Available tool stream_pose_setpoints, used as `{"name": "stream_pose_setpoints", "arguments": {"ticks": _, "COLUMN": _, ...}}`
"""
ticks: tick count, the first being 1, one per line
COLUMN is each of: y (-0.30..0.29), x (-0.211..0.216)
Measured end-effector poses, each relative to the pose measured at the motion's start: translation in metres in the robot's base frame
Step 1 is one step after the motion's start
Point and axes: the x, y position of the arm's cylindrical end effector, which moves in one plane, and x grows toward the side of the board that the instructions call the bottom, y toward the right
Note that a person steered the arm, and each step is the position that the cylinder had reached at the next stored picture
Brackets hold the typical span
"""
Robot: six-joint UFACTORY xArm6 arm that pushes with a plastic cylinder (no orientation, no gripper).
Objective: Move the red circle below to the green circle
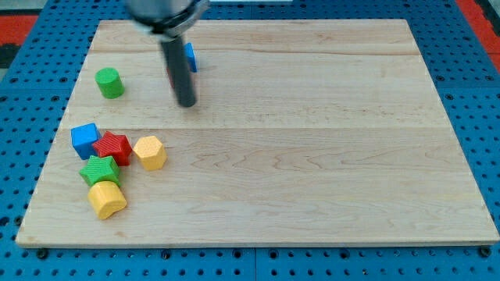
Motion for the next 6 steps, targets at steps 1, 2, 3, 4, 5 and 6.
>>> {"name": "stream_pose_setpoints", "arguments": {"ticks": 1, "y": 0.025, "x": -0.066}}
{"name": "stream_pose_setpoints", "arguments": {"ticks": 2, "y": -0.021, "x": -0.114}}
{"name": "stream_pose_setpoints", "arguments": {"ticks": 3, "y": -0.050, "x": -0.077}}
{"name": "stream_pose_setpoints", "arguments": {"ticks": 4, "y": -0.056, "x": -0.021}}
{"name": "stream_pose_setpoints", "arguments": {"ticks": 5, "y": -0.067, "x": 0.017}}
{"name": "stream_pose_setpoints", "arguments": {"ticks": 6, "y": -0.085, "x": 0.063}}
